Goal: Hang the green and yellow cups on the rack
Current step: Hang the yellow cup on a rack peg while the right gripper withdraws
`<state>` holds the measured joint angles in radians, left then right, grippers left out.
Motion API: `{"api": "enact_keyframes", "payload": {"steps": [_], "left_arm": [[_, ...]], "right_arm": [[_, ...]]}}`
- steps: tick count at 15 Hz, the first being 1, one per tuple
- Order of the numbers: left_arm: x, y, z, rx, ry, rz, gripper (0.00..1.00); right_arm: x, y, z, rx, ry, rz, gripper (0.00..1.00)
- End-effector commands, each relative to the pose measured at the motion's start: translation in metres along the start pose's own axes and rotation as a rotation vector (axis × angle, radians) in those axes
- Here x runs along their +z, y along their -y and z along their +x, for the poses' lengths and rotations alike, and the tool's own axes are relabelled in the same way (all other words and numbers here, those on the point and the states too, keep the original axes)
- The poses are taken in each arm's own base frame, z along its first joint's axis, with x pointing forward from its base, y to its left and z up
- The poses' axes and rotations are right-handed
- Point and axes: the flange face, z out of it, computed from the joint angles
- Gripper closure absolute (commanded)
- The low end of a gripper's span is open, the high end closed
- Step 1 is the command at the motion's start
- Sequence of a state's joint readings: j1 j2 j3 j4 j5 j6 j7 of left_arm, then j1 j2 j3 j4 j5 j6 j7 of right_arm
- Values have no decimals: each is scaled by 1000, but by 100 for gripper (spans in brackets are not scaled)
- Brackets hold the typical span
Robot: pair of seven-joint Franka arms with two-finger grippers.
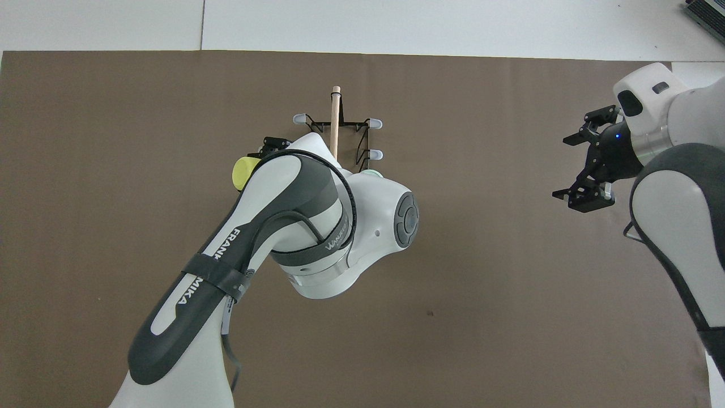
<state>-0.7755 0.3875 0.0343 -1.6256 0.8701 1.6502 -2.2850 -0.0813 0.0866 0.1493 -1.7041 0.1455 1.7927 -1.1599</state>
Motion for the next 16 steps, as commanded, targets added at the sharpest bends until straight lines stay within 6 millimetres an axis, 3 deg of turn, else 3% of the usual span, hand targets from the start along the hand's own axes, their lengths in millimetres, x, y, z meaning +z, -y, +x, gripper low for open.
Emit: {"api": "enact_keyframes", "payload": {"steps": [1,4,9,11,13,14,15,16], "left_arm": [[-6,1,-19,-1,-42,-9,100],[-12,4,-26,11,-40,-23,100],[-24,11,-45,41,-26,-55,100],[-28,13,-48,46,-22,-61,100],[-30,13,-49,28,-14,-63,100],[-30,12,-48,18,-10,-61,63],[-29,12,-47,14,-15,-59,1],[-29,12,-47,16,-17,-59,0]], "right_arm": [[-1,12,4,184,66,37,0],[2,31,14,392,124,88,0],[3,48,14,675,237,87,0],[0,56,25,839,249,61,0],[-1,55,28,843,236,48,0],[-3,47,19,873,213,50,0],[-7,37,9,891,185,30,0],[-7,23,1,912,128,-17,0]]}}
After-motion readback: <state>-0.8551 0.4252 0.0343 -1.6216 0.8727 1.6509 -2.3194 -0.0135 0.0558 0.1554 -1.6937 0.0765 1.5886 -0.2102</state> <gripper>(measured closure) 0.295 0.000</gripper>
